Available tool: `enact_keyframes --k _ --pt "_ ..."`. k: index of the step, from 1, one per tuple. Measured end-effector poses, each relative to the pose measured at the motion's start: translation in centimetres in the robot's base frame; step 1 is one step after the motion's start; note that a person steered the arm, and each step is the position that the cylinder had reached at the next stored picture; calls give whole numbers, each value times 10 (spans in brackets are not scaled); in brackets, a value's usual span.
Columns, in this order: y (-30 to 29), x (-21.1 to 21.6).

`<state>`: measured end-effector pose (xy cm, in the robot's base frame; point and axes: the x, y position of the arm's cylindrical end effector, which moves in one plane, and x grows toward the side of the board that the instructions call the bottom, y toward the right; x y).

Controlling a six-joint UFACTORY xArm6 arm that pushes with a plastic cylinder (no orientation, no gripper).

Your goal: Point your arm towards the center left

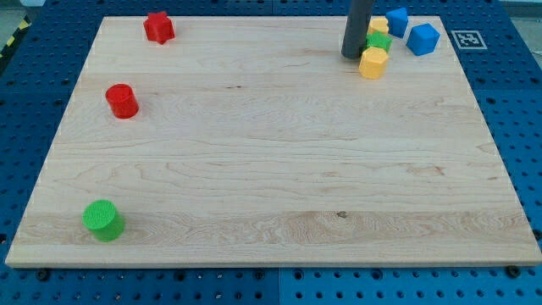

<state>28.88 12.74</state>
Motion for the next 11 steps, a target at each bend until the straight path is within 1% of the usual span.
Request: enact_keyframes --k 1,2,3,4,5,6,7,9,11 --pt "-9 1" --pt "-57 45" --pt "-98 120" --pt "-160 170" --pt "-220 182" --pt "-284 182" --pt "-301 182" --pt "-366 164" --pt "-366 126"
